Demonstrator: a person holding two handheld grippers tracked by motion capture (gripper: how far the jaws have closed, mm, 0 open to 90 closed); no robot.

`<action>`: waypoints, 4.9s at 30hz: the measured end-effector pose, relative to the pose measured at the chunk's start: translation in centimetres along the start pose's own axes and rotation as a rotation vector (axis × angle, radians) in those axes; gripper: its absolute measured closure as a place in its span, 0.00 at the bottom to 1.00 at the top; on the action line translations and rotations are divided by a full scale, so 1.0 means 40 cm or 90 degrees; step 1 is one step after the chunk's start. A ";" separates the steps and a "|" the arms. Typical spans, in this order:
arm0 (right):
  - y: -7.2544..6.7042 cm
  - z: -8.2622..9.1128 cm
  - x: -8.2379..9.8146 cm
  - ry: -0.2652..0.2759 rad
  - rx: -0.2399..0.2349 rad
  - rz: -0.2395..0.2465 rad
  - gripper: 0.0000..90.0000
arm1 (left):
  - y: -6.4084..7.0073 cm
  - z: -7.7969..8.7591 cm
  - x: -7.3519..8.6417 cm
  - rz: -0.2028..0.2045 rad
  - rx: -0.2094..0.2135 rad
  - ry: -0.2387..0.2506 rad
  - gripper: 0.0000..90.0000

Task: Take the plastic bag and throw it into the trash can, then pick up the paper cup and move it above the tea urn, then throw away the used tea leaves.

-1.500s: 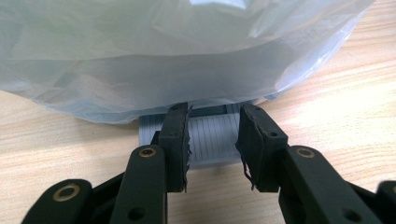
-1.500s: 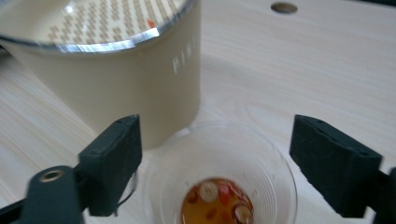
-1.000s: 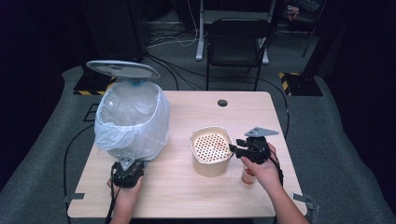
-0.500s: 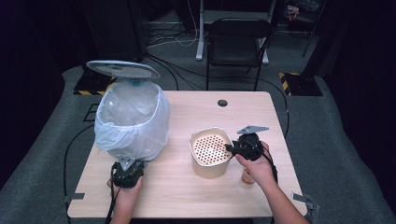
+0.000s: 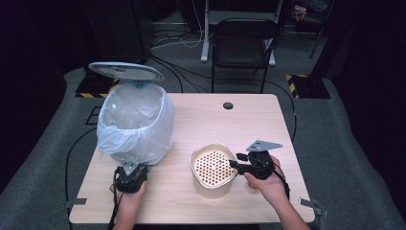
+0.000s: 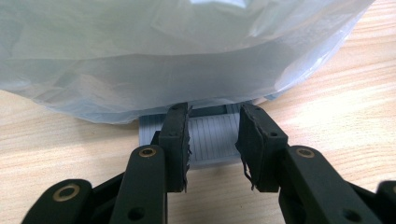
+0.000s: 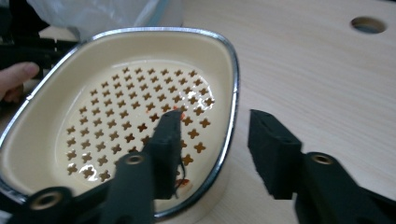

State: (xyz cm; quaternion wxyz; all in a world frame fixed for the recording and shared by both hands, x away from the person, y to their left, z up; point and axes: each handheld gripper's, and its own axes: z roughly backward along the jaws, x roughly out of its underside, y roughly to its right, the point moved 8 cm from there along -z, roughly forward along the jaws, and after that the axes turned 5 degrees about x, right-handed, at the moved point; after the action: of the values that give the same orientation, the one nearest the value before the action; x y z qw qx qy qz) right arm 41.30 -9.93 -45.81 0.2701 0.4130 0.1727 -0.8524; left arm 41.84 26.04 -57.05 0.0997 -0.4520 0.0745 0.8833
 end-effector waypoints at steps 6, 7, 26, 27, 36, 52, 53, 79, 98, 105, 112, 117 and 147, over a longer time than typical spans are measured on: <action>0.040 0.067 0.001 0.046 0.050 -0.001 0.28 | -0.002 0.000 -0.001 -0.003 -0.002 0.001 0.71; 0.052 0.073 0.009 0.048 0.059 0.004 0.26 | -0.002 0.000 -0.001 -0.003 -0.002 0.000 0.71; 0.110 0.063 0.126 0.016 0.097 -0.002 0.16 | -0.003 0.001 0.000 -0.007 0.000 -0.006 0.71; 0.114 0.060 0.132 0.010 0.100 -0.002 0.16 | -0.003 0.001 0.000 -0.007 0.000 -0.006 0.71; 0.128 0.023 0.180 -0.031 0.097 -0.007 0.17 | -0.003 0.001 0.000 -0.006 -0.001 -0.006 0.71; 0.125 -0.001 0.209 -0.062 0.093 0.013 0.22 | -0.001 0.001 0.001 -0.004 0.002 -0.004 0.71; 0.126 -0.004 0.211 -0.062 0.099 0.017 0.22 | -0.001 0.001 0.001 -0.004 0.002 -0.004 0.71; 0.149 0.023 0.118 -0.064 0.097 0.092 0.34 | -0.002 0.000 -0.001 -0.002 0.000 0.001 0.71; 0.195 -0.050 -0.084 -0.052 0.055 0.193 0.37 | -0.002 0.000 -0.001 -0.004 0.001 0.000 0.71; 0.194 -0.098 -0.130 -0.048 0.035 0.215 0.38 | -0.002 0.000 -0.001 -0.004 0.001 0.001 0.71; 0.193 -0.127 -0.162 -0.040 0.026 0.235 0.39 | -0.003 0.000 -0.001 -0.005 0.001 0.001 0.71; 0.181 -0.134 -0.185 -0.027 0.017 0.270 0.39 | -0.003 0.000 -0.001 -0.005 0.002 0.001 0.71; 0.103 -0.095 -0.258 0.085 -0.009 0.483 0.39 | -0.003 0.000 -0.001 -0.005 0.004 0.001 0.71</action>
State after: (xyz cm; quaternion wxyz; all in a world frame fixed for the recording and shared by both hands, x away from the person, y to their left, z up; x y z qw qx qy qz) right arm 51.39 -7.96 -40.15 0.5575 0.5005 0.0305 -0.6617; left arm 41.88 26.15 -57.03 0.1048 -0.4526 0.0757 0.8823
